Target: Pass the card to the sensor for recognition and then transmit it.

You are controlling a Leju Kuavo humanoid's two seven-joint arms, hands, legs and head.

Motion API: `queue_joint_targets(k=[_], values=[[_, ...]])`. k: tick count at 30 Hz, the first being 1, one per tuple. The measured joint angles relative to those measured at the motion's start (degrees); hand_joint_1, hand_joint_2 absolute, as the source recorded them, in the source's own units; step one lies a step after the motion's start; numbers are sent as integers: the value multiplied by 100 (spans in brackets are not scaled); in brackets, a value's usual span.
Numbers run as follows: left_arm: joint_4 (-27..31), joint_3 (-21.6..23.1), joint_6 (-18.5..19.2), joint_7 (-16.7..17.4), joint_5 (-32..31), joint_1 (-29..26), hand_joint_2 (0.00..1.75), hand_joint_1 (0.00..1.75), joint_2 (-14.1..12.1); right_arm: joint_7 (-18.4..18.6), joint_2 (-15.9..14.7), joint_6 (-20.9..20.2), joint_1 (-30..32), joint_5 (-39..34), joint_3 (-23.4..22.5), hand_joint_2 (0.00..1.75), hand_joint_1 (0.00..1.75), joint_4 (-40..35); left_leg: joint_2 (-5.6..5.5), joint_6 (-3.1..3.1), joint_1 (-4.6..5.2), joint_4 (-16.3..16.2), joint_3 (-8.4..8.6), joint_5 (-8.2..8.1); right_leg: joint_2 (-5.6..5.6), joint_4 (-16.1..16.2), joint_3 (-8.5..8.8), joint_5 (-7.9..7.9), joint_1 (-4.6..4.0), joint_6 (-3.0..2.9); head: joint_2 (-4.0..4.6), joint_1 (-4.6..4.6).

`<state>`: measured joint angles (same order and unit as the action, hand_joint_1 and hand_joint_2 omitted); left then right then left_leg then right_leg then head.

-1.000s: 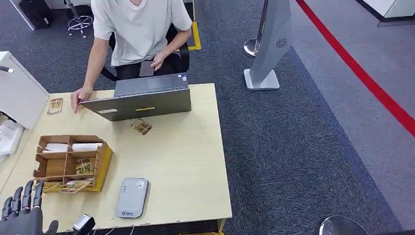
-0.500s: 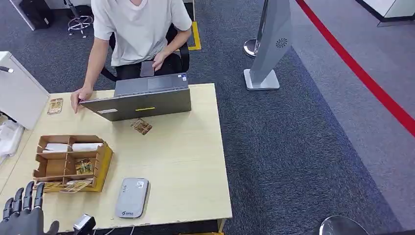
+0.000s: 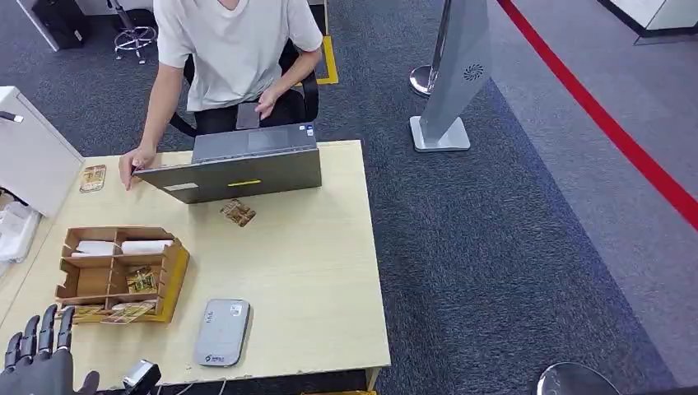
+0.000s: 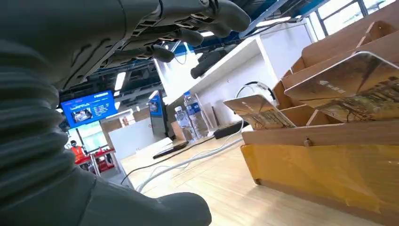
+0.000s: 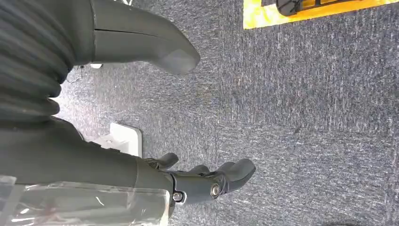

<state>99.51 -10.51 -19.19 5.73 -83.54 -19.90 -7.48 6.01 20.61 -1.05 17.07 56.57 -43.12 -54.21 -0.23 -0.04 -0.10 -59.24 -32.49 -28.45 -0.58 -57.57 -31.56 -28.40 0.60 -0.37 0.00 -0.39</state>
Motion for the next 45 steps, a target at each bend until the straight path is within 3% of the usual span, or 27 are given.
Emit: queue_joint_targets(k=[45], values=[[0,-2,0,0,0,1,175,0,0,-2,0,0,0,0,0,175,0,0,0,0,0,0,-1,0,0,0,0,0,0,0,2,0]])
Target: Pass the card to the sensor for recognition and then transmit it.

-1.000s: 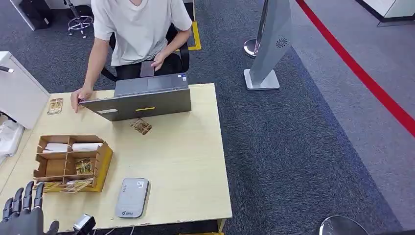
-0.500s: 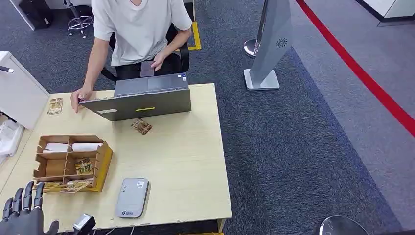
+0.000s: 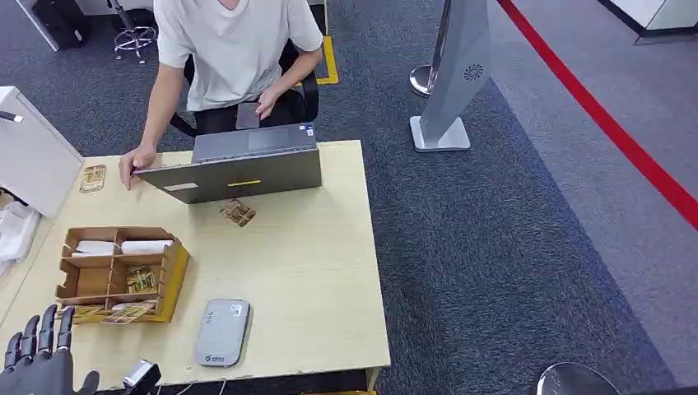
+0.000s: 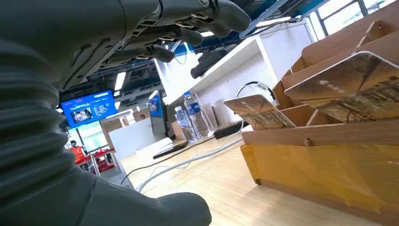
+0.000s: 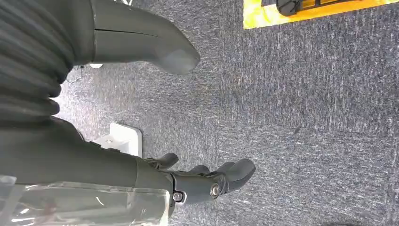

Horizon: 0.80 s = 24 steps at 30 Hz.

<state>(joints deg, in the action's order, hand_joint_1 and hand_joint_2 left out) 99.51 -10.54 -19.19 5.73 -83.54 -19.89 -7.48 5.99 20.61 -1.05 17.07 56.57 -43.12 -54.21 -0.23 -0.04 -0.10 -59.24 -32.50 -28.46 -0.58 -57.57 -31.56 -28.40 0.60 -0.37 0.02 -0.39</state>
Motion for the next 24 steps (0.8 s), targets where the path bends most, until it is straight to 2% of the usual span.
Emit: queue_joint_targets(k=[24], values=[[-46,0,0,0,0,9,175,0,31,0,0,0,-1,0,-4,175,0,2,0,0,0,0,0,0,0,0,0,0,0,0,0,0]])
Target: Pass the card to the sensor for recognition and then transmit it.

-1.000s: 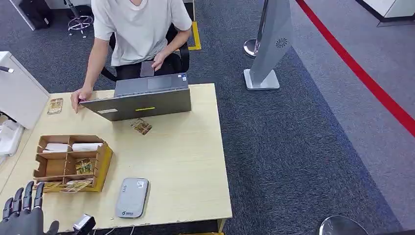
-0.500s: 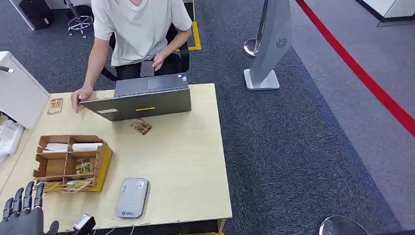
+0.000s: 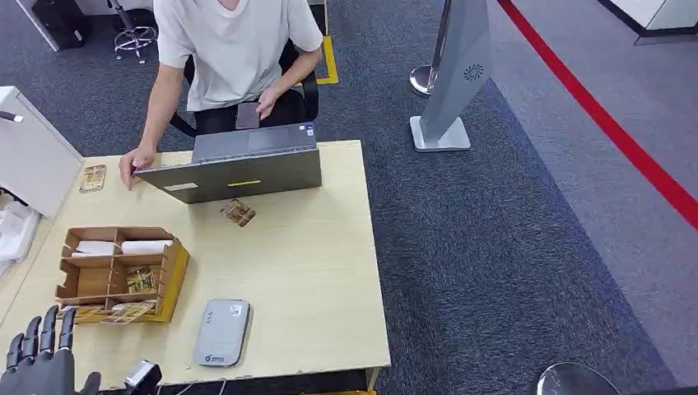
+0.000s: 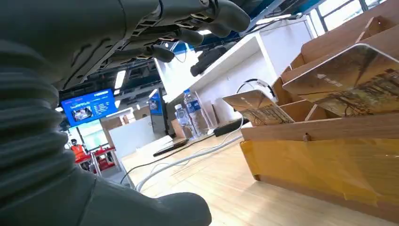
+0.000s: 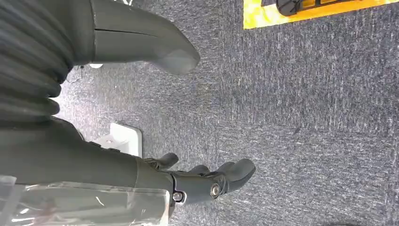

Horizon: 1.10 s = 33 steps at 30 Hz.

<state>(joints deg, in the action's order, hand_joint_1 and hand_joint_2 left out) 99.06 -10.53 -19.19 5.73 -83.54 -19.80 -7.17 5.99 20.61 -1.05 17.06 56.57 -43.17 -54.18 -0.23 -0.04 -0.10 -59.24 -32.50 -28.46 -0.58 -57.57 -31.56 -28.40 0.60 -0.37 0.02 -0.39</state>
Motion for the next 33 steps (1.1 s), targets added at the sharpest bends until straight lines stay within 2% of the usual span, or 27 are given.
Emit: queue_joint_targets(k=[33], values=[[0,-2,0,0,0,0,175,0,0,2,0,0,0,0,0,175,0,0,0,0,0,0,0,0,0,0,0,0,0,0,0,0]])
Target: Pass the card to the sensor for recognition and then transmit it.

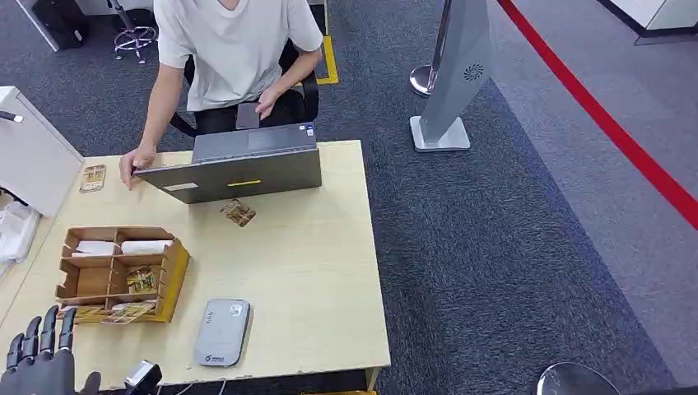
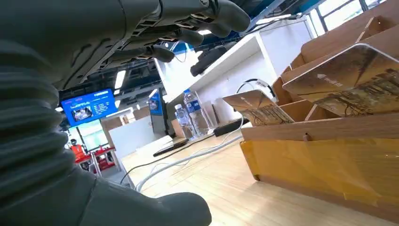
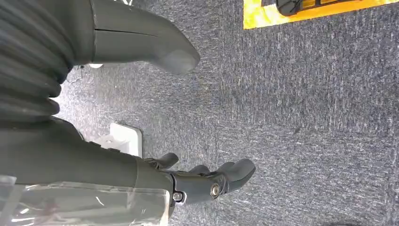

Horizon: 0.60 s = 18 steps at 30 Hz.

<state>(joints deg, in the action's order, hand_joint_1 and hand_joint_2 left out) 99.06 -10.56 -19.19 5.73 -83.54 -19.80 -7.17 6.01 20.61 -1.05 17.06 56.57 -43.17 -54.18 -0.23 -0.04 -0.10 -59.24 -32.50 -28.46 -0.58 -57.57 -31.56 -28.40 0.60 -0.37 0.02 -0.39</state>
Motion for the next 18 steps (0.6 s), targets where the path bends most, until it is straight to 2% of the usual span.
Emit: queue_joint_targets(k=[18], values=[[0,0,0,0,0,0,175,0,0,-2,0,0,0,0,0,175,0,0,0,0,0,0,0,0,0,0,0,0,0,0,-2,0]])
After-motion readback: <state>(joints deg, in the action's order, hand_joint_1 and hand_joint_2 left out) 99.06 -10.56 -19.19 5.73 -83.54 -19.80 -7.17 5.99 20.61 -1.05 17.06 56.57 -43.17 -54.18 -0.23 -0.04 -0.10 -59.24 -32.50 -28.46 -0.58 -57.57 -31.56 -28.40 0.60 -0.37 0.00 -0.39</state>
